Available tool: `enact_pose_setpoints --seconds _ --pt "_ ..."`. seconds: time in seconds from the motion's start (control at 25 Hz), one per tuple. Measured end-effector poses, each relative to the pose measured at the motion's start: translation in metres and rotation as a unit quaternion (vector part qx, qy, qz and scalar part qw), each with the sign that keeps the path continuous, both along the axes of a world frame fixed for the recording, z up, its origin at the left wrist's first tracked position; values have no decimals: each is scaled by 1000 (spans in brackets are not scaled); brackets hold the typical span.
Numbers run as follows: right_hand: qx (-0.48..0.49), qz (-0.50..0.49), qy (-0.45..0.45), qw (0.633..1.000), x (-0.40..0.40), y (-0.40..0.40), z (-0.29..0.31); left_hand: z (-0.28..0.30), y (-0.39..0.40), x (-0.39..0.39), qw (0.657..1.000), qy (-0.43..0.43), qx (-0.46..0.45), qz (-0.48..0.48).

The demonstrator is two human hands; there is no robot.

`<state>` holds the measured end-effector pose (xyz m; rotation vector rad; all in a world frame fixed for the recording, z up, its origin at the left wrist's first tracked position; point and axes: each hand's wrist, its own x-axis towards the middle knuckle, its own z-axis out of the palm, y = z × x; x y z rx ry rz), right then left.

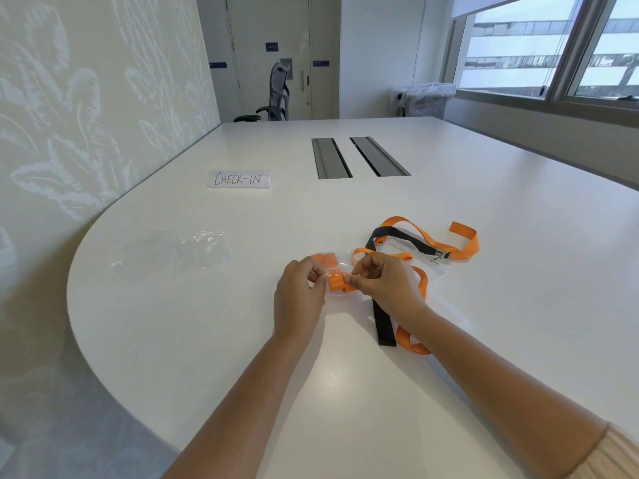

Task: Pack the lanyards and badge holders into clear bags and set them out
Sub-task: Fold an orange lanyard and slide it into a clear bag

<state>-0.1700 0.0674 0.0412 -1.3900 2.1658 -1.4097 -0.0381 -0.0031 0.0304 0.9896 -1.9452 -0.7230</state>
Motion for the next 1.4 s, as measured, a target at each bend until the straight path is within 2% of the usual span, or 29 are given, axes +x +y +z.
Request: enact_pose_setpoints --seconds 0.12,0.24,0.36,0.48,0.56,0.76,0.92,1.08,1.2,1.32,1.4 --pt "3 -19 66 998 0 0 7 6 -1 6 992 -80 -87 31" --pt "67 -15 152 986 -3 -1 15 15 -1 8 985 -115 -127 21" --pt "122 -32 201 971 -5 -3 19 22 2 7 983 -108 -147 -2" --pt "89 -25 190 977 -4 -2 26 28 -1 7 990 -75 -122 -1" --pt "79 14 170 982 -6 -1 33 30 -5 8 993 -61 -99 19" --pt "150 66 129 978 -6 3 26 26 -1 11 995 -57 -77 33" --pt "96 84 -11 992 -1 3 16 22 7 13 997 -32 -73 16" --pt "65 37 -29 997 0 1 18 30 7 12 990 -77 -119 21" --pt "57 30 -63 996 -3 1 22 37 3 13 989 -70 -133 9" --pt "53 37 -89 994 -5 4 29 44 3 15 991 -57 -114 -28" --pt "16 64 -160 985 -6 8 38 53 -2 20 996 -15 -59 -64"
